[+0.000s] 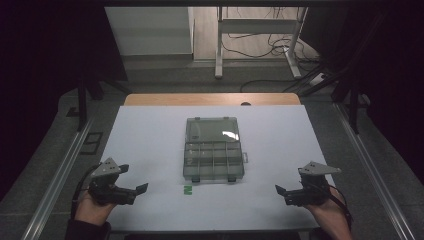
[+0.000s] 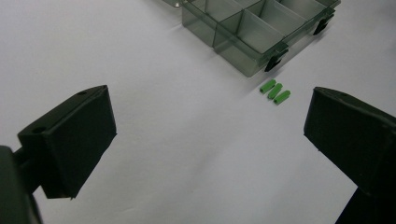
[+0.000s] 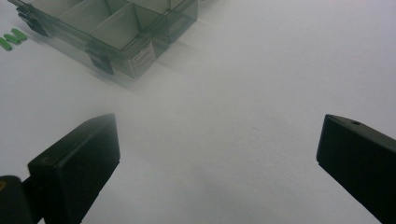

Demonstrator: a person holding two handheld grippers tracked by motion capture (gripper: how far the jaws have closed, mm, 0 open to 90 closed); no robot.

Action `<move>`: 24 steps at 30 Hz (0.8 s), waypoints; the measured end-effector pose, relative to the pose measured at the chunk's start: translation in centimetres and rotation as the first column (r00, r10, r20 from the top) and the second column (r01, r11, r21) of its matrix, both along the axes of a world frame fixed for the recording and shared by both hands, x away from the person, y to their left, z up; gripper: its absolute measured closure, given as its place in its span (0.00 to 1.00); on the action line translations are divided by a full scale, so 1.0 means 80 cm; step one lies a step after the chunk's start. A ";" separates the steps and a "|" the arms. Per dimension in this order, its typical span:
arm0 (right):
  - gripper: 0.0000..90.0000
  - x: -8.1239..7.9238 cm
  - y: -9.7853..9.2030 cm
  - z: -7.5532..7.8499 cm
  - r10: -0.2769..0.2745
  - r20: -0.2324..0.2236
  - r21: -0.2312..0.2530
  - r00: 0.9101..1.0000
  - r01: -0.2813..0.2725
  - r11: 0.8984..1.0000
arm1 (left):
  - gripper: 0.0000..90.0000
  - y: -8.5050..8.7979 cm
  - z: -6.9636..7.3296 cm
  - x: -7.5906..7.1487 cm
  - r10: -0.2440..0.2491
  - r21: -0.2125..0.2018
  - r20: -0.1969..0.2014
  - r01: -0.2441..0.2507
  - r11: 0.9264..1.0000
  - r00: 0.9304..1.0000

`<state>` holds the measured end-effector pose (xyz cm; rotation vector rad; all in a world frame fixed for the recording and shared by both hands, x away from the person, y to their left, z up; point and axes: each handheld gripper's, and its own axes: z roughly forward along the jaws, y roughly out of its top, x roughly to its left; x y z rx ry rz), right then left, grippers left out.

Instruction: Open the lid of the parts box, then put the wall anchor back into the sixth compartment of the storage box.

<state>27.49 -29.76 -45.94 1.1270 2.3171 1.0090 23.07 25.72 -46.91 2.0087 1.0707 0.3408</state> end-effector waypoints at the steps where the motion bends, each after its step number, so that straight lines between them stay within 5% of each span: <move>1: 0.00 0.000 0.000 0.000 0.000 -0.002 -0.001 1.000 0.000 1.000 | 0.03 0.000 0.000 0.000 0.001 0.000 0.001 -0.001 1.000 1.000; 24: 0.00 0.000 0.000 0.006 0.000 0.019 0.031 1.000 0.000 1.000 | 0.04 -0.004 -0.006 0.010 -0.040 -0.017 0.029 0.040 0.999 0.999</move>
